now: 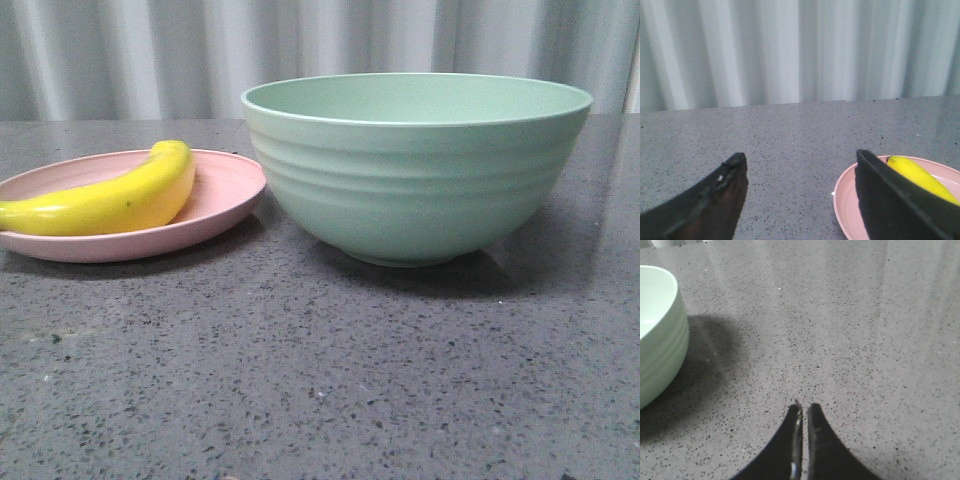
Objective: Transfer banana from pink plate to green bowl
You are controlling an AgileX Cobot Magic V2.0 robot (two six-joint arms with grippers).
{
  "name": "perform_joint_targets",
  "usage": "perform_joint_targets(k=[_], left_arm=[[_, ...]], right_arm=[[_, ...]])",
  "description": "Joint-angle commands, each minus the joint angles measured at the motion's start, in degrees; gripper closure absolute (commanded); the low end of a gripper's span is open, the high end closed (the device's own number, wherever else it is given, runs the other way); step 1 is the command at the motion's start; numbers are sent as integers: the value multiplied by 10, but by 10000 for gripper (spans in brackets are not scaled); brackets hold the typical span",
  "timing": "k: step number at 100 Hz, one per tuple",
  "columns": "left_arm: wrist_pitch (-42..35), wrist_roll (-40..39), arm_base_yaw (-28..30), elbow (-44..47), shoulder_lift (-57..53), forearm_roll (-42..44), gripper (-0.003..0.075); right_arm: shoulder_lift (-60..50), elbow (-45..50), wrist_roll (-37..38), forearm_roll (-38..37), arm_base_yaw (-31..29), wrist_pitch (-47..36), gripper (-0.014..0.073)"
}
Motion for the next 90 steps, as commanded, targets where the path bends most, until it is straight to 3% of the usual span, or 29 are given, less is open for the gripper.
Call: perform_joint_targets(k=[1,40,65,90], left_arm=[[-49,-4,-19,-33,36,-11,264],[48,-5,-196,-147,256,-37,300],[100,-5,-244,-220,375,-43,300],[117,-5,-248,-258,453,-44,300]], right_arm=[[10,-19,-1,1,-3,-41,659],[11,-19,-1,1,-3,-41,659],[11,-19,-1,1,-3,-38,659],[11,-19,-1,1,-3,-26,659]])
